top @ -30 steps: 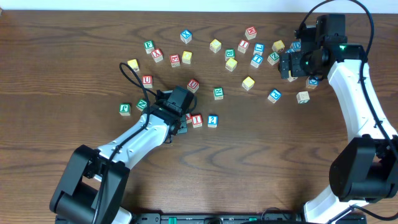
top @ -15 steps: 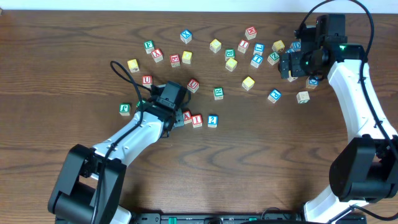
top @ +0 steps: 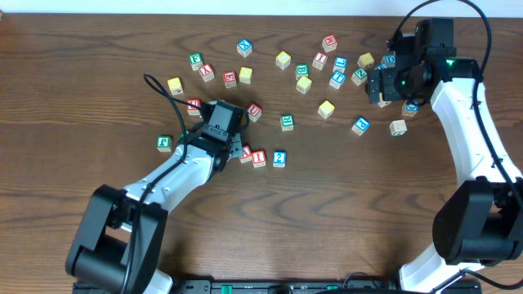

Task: Spell out AI2

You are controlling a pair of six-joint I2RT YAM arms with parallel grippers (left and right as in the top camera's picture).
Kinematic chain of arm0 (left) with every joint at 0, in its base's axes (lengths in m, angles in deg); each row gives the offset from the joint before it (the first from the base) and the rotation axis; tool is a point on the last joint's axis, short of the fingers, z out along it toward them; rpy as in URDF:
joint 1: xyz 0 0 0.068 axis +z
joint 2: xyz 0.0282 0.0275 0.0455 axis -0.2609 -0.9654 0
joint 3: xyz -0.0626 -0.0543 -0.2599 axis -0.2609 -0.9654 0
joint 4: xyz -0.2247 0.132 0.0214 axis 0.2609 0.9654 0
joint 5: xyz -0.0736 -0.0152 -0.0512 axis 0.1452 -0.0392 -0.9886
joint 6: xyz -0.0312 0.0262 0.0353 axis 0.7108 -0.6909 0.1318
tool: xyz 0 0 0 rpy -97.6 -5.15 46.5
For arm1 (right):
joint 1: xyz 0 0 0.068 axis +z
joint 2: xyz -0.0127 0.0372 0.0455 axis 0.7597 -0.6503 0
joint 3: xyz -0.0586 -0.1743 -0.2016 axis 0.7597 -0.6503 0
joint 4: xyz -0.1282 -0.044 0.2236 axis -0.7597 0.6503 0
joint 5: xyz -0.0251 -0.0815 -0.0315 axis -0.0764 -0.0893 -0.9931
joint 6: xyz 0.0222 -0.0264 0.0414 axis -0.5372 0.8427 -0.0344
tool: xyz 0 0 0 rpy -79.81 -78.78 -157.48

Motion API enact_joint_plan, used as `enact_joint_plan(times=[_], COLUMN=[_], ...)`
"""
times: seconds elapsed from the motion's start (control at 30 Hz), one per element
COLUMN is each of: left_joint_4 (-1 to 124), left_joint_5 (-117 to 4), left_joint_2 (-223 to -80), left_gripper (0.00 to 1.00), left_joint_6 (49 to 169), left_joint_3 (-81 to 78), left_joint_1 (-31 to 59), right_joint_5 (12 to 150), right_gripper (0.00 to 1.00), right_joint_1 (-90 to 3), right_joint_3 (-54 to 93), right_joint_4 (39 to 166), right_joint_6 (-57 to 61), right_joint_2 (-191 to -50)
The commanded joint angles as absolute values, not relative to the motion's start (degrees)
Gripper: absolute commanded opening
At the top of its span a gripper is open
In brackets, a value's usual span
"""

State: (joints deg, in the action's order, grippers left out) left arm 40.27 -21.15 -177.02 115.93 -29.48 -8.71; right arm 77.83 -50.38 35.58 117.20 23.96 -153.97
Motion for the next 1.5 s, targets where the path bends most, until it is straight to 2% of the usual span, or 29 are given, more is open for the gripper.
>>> enact_joint_plan(times=[0.0, 1.47], left_joint_4=[40.16, 38.29], left_joint_5=[-22.98, -32.75], left_joint_2=[-179.36, -180.76], left_gripper=[0.50, 0.50], left_joint_6=[114.88, 114.07], left_joint_3=[-29.88, -29.88], left_joint_1=[-8.40, -8.40], right_joint_5=[77.62, 77.62], right_gripper=[0.99, 0.99], right_joint_1=[-50.52, -50.52], right_joint_3=[36.80, 36.80], right_joint_4=[117.33, 117.53], right_joint_6=[23.35, 23.35], right_joint_2=[-153.10, -153.10])
